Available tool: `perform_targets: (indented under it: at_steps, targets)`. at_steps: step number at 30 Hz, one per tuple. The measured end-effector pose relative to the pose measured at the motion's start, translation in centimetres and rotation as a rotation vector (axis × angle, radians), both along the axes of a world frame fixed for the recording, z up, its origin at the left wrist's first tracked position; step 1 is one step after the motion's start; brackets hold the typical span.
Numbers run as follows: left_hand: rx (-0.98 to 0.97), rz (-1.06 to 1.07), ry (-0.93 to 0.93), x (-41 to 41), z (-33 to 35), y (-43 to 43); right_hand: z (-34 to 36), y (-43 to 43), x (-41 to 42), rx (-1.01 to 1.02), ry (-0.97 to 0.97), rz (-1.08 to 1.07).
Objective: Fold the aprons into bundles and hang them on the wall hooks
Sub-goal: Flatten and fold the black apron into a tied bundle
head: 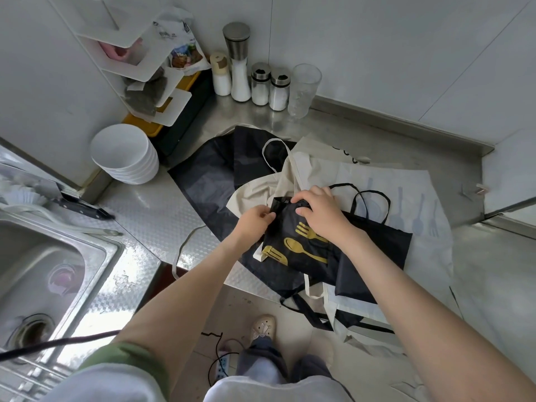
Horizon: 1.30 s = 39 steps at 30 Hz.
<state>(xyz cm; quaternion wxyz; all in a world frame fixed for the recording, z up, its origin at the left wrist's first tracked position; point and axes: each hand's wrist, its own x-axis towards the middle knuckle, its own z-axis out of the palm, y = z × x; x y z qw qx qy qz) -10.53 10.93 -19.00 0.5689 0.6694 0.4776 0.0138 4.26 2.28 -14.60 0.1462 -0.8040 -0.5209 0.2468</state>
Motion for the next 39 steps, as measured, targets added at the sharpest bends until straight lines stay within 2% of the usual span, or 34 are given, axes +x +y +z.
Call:
perform_targets:
  at_steps: [3, 9, 16, 20, 23, 27, 29, 33, 36, 39]
  targets:
    - [-0.027, 0.021, -0.014, 0.0, 0.1, 0.3, 0.1, -0.2, 0.1, 0.041, -0.013, 0.020]
    - [-0.074, 0.032, -0.135, 0.0, 1.3, 0.0, 0.6, -0.2, -0.5, 0.129, 0.126, 0.072]
    - [-0.195, -0.053, -0.256, -0.8, 3.2, -0.8, 0.8, 0.8, -0.9, 0.104, 0.076, 0.117]
    - [-0.063, -0.216, -0.155, -0.6, 2.9, -0.8, 0.8, 0.9, -0.9, 0.152, 0.128, 0.080]
    - [-0.016, -0.141, -0.118, -0.3, 2.5, -0.7, 0.7, 0.9, -1.0, 0.211, 0.136, 0.046]
    - [-0.069, -0.030, -0.128, 0.2, 2.5, -1.0, 0.5, 0.2, -0.4, 0.338, 0.136, -0.123]
    - [-0.077, 0.026, -0.116, 0.4, 2.4, -1.0, 0.1, -0.5, 0.2, 0.298, 0.085, -0.173]
    - [-0.180, 0.010, -0.216, 0.5, 2.2, -1.0, -0.7, -0.9, 0.4, 0.175, 0.016, -0.074]
    - [-0.247, -0.123, -0.266, 0.3, 2.5, -1.3, -0.5, -0.2, -0.3, 0.167, 0.078, -0.021]
    - [-0.218, -0.084, -0.246, 0.1, 2.3, -1.4, -0.6, 0.1, -0.7, 0.205, -0.002, -0.060]
